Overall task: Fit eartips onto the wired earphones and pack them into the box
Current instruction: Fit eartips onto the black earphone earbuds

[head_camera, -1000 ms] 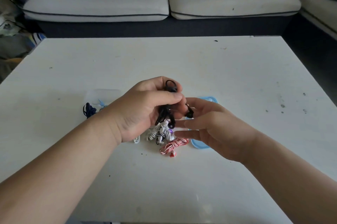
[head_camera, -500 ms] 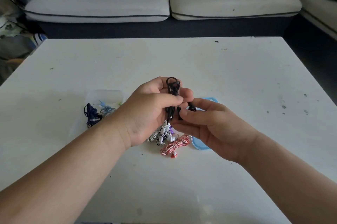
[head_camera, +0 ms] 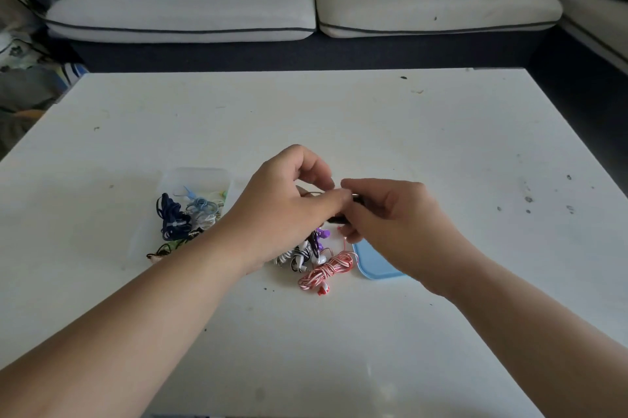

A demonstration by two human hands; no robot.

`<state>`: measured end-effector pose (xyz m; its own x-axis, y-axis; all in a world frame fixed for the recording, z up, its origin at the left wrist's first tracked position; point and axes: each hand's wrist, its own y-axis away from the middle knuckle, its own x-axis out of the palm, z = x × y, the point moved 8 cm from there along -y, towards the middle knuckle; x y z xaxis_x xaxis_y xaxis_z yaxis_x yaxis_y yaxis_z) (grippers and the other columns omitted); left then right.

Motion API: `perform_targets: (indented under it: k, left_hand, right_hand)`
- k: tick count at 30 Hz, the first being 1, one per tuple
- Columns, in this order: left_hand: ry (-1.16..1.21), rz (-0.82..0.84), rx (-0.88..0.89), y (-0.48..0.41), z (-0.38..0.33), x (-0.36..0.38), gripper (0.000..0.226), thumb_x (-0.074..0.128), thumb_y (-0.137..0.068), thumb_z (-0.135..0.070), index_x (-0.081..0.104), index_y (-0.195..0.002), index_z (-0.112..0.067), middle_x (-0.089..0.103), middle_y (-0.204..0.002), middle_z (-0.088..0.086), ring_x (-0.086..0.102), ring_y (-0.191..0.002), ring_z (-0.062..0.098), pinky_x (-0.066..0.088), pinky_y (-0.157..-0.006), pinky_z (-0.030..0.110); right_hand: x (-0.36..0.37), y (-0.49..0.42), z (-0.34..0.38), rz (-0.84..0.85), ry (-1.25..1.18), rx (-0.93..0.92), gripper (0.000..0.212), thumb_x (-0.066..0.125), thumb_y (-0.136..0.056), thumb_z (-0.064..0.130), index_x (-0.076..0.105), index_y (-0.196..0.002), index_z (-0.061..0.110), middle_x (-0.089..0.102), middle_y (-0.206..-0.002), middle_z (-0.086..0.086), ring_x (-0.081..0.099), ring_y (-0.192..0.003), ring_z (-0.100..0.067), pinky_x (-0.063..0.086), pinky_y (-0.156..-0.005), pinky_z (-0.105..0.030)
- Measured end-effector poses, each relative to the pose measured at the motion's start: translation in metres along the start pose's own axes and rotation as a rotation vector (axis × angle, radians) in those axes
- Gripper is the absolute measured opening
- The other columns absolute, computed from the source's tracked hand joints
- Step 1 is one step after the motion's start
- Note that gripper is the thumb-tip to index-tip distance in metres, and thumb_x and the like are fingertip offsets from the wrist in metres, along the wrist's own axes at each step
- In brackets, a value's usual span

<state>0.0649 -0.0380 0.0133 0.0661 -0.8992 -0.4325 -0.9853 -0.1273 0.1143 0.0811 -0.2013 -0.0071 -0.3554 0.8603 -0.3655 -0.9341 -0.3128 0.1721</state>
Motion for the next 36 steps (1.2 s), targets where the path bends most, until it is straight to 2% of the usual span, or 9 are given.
perform_targets:
  k: [2,4,8,15,21,26,29,32,36]
  left_hand:
    - [-0.044,0.079,0.066,0.001,-0.006,0.007,0.023,0.076,-0.091,-0.021,0.068,-0.109,-0.033,0.072,-0.094,-0.010,0.069,-0.071,0.013,0.057,-0.071,0.027]
    - [-0.069,0.139,0.102,0.002,-0.007,0.012,0.027,0.070,-0.096,-0.015,0.071,-0.118,-0.032,0.072,-0.089,-0.006,0.071,-0.074,0.015,0.057,-0.071,0.025]
    - [-0.094,0.147,0.063,0.001,-0.004,0.010,0.027,0.067,-0.100,-0.022,0.073,-0.125,-0.030,0.078,-0.093,-0.009,0.075,-0.088,0.007,0.059,-0.089,0.030]
    - [0.050,0.146,0.022,0.000,-0.002,0.011,0.018,0.064,-0.101,-0.016,0.078,-0.104,-0.027,0.078,-0.091,-0.005,0.075,-0.080,0.013,0.061,-0.074,0.023]
    - [0.179,0.025,-0.004,-0.004,0.001,0.001,0.014,0.069,-0.098,-0.018,0.079,-0.105,-0.026,0.080,-0.090,0.001,0.076,-0.088,0.021,0.062,-0.083,0.031]
    - [0.301,-0.013,-0.053,-0.003,0.000,-0.003,0.011,0.069,-0.098,-0.016,0.072,-0.107,-0.020,0.080,-0.087,0.004,0.078,-0.081,0.021,0.063,-0.086,0.052]
    - [0.348,-0.009,-0.032,-0.003,-0.002,-0.003,0.014,0.068,-0.098,-0.011,0.069,-0.112,-0.015,0.081,-0.092,0.005,0.079,-0.089,0.020,0.062,-0.090,0.049]
    - [0.342,0.005,-0.002,-0.003,-0.004,-0.002,0.016,0.066,-0.100,-0.010,0.068,-0.115,-0.016,0.081,-0.095,0.003,0.078,-0.093,0.019,0.061,-0.094,0.043]
    - [0.351,0.028,-0.008,-0.001,-0.005,0.004,0.011,0.066,-0.100,-0.011,0.069,-0.110,-0.014,0.081,-0.094,0.005,0.079,-0.092,0.023,0.061,-0.094,0.043]
  right_hand:
    - [0.006,0.002,0.004,0.013,0.147,-0.064,0.017,0.058,-0.100,0.013,0.067,-0.110,0.003,0.071,-0.086,-0.024,0.072,-0.075,-0.030,0.057,-0.081,-0.052]
    - [0.009,0.003,0.006,0.039,0.174,-0.074,0.011,0.056,-0.099,0.011,0.066,-0.105,0.009,0.071,-0.083,-0.019,0.069,-0.076,-0.036,0.057,-0.078,-0.053]
    - [0.001,-0.001,-0.003,0.010,-0.126,0.064,0.040,0.064,-0.098,0.009,0.055,-0.134,0.023,0.074,-0.082,-0.007,0.073,-0.065,-0.019,0.060,-0.069,-0.027]
    - [-0.002,0.000,-0.008,-0.007,-0.620,0.216,0.023,0.072,-0.093,0.012,0.064,-0.110,-0.002,0.075,-0.087,-0.021,0.076,-0.076,-0.034,0.062,-0.070,-0.036]
    - [0.004,0.003,0.001,0.107,-0.830,0.232,0.019,0.064,-0.093,0.002,0.069,-0.109,-0.008,0.074,-0.093,-0.026,0.077,-0.081,-0.030,0.063,-0.072,-0.029]
    - [0.001,0.001,0.000,0.109,-0.833,0.207,0.022,0.058,-0.095,-0.009,0.067,-0.115,-0.006,0.073,-0.097,-0.027,0.077,-0.084,-0.033,0.064,-0.076,-0.033]
    - [0.003,0.001,0.001,0.126,-0.798,0.187,0.022,0.058,-0.097,-0.002,0.071,-0.115,0.001,0.073,-0.089,-0.018,0.075,-0.082,-0.027,0.063,-0.078,-0.033]
    - [0.005,0.002,0.003,0.170,-0.733,0.164,0.017,0.064,-0.093,0.010,0.080,-0.098,0.009,0.074,-0.089,-0.012,0.070,-0.082,-0.023,0.062,-0.080,-0.031]
    - [0.006,0.002,0.000,0.166,-0.720,0.208,0.018,0.074,-0.083,0.018,0.074,-0.093,0.004,0.072,-0.103,-0.026,0.069,-0.082,-0.025,0.063,-0.077,-0.032]
